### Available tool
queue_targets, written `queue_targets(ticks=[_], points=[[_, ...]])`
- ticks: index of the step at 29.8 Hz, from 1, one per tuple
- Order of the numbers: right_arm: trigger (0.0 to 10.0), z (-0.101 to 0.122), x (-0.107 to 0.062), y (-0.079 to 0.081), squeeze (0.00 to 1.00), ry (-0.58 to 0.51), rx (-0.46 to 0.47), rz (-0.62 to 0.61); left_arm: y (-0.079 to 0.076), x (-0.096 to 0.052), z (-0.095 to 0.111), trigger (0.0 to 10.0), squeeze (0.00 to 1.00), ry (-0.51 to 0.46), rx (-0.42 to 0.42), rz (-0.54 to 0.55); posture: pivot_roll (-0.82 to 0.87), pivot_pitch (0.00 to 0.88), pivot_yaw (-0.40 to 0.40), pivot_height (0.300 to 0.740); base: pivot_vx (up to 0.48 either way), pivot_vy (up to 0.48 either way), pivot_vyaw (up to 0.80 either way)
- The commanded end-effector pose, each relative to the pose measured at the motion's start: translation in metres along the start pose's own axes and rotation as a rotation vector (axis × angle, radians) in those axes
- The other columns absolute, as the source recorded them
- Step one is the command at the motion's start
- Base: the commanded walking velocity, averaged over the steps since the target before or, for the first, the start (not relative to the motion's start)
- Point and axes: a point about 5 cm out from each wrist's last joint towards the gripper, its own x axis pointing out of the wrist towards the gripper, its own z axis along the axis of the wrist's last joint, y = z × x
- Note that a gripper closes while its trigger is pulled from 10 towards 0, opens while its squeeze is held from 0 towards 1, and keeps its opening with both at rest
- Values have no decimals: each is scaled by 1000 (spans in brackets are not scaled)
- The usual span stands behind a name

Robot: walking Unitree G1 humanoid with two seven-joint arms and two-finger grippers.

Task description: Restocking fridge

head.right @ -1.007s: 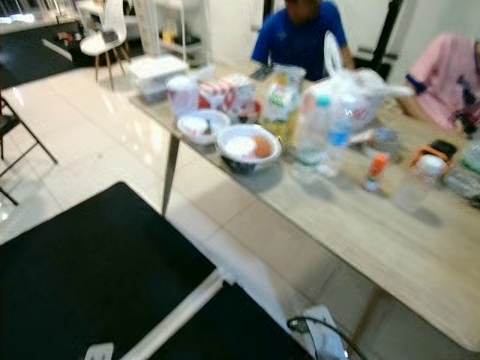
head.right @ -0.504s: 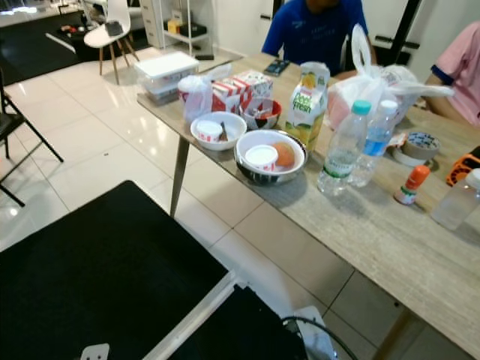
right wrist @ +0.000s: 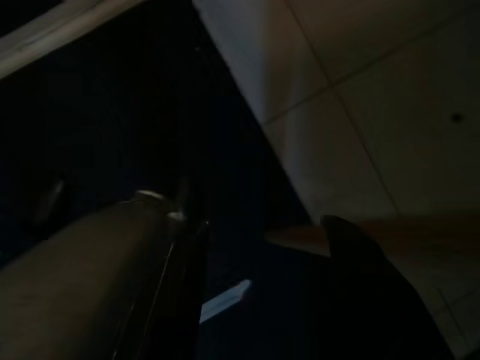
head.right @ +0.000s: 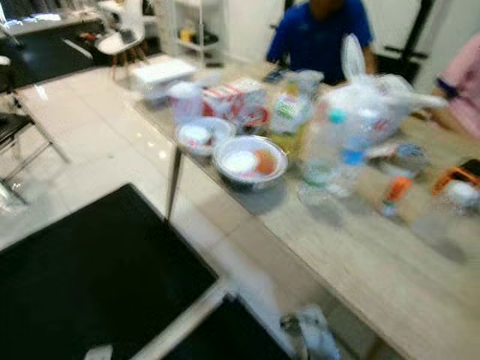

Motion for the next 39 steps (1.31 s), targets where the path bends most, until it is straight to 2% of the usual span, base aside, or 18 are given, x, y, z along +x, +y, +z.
queue_targets(ticks=[1, 14, 20, 22, 24, 25, 26, 27, 29, 30, 33, 34, 36, 39], points=[[10000, -1, 1, 7, 0, 3, 6, 17, 5, -1, -2, 10000, 0, -1, -14, 17, -8, 0, 38, 740, 0, 0, 0], [10000, 1, 2, 12, 0, -20, 3, 39, 6, -1, -1, 10000, 0, -5, -13, 18, -7, 0, 38, 740, 0, 0, 0], [10000, 9, 1, 8, 0, -71, -52, 70, 6, -1, -1, 10000, 0, -6, -8, 23, -10, 0, 45, 740, 0, 0, 0], [10000, 13, 0, 14, 0, -96, -70, 130, 7, -1, -1, 10000, 0, -7, -3, 27, -12, 0, 52, 740, 0, 0, 0], [10000, 13, 0, 14, 0, -96, -70, 130, 7, -1, -1, 10000, 0, -7, -3, 27, -12, 0, 52, 740, 0, 0, 0], [10000, 18, 1, 22, 0, -116, -74, 187, 7, -1, -1, 10000, 0, -9, 4, 29, -14, 0, 58, 740, 0, 0, 0], [10000, 18, 1, 22, 0, -116, -74, 187, 7, -1, -1, 10000, 0, -9, 4, 29, -14, 0, 58, 740, 0, 0, 0], [10000, 25, 1, 31, 0, -143, -73, 253, 8, -2, -2, 10000, 0, -12, 13, 30, -13, 0, 60, 740, 0, 0, 0], [10000, 25, 1, 31, 0, -143, -73, 253, 8, -2, -2, 10000, 0, -12, 13, 30, -13, 0, 60, 740, 0, 0, 0], [10000, 35, 0, 41, 0, -176, -71, 320, 9, -2, -2, 10000, 0, -15, 22, 31, -12, 0, 65, 740, 0, 0, 0], [10000, 68, -5, 63, 0, -285, -94, 502, 25, -2, 28, 10000, 0, -81, 75, 24, 15, 0, 55, 740, 0, 0, 0], [10000, 68, -5, 63, 0, -285, -94, 502, 25, -2, 28, 10000, 0, -81, 75, 24, 15, 0, 55, 740, 0, 0, 0], [10000, 81, -9, 69, 0, -333, -93, 590, 26, -3, 32, 10000, 0, -94, 87, 13, 18, 0, 56, 740, 0, 0, 0], [10000, 86, -11, 71, 0, -356, -89, 626, 25, -2, 32, 10000, 0, -96, 85, 9, 18, 0, 56, 740, 0, 0, 0]])
